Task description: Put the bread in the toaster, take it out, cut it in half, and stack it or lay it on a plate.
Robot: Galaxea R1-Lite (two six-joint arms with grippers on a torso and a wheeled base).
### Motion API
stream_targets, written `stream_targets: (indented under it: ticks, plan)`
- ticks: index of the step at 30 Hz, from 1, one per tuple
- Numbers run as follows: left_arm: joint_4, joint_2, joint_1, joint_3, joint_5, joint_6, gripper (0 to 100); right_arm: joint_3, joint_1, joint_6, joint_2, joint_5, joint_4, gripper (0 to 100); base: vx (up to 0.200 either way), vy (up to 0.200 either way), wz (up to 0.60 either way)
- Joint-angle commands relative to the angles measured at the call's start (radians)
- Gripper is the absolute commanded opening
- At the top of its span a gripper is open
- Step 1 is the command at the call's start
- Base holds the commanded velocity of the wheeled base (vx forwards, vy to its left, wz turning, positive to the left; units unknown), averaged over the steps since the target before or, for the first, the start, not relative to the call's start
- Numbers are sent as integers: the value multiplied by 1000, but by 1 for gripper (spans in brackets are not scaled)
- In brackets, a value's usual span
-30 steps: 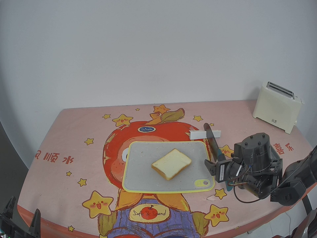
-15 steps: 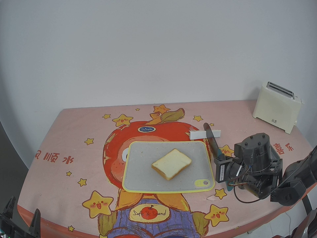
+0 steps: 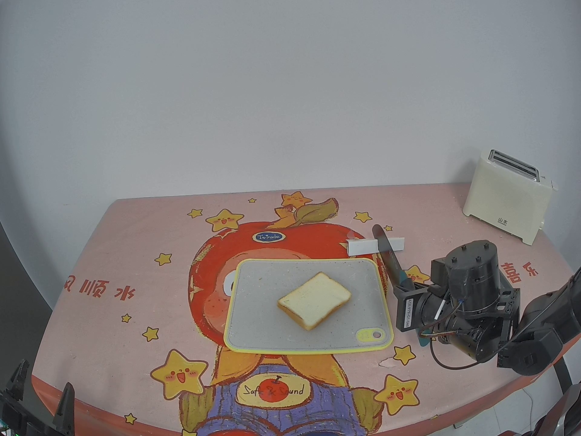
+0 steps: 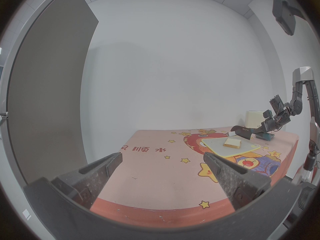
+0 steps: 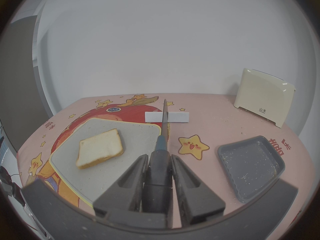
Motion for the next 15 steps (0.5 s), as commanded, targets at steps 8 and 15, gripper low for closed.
stream_targets:
  ticks: [8,15]
  plan:
    - [1,-16,2,18,0,1,100,4,-6,-5,-6,-1,-32,0,0,0,0]
    - [-1,-16,0,18,0,-1,100,4,1,-11,-37,1,-29,0,0,0,0]
